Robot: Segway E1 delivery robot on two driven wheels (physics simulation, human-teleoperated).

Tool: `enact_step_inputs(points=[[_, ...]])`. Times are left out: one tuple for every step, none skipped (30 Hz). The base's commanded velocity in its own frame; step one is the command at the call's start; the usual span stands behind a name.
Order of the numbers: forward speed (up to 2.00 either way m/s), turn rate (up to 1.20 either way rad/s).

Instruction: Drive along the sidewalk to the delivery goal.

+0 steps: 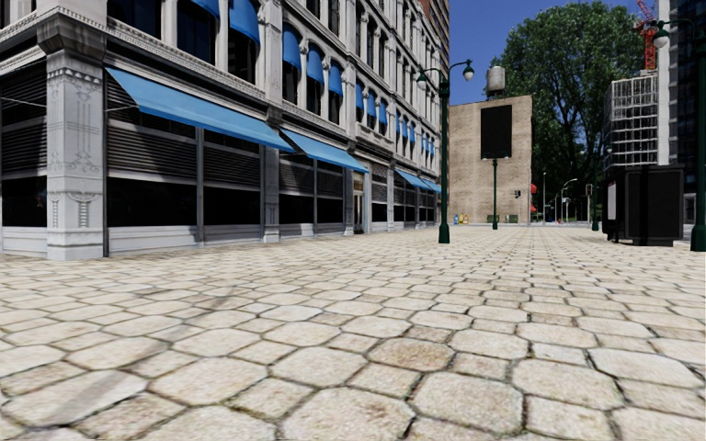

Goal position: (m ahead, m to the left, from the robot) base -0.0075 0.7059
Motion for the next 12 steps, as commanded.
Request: enact_step_inputs(points=[[0.00, 0.00], [0.00, 0.00], [0.00, 0.00], [0.00, 0.00], [0.00, 0.00], [0.00, 0.00], [0.00, 0.00], [0.00, 0.00], [0.00, 0.00], [0.00, 0.00], [0.00, 0.00], [0.00, 0.00]])
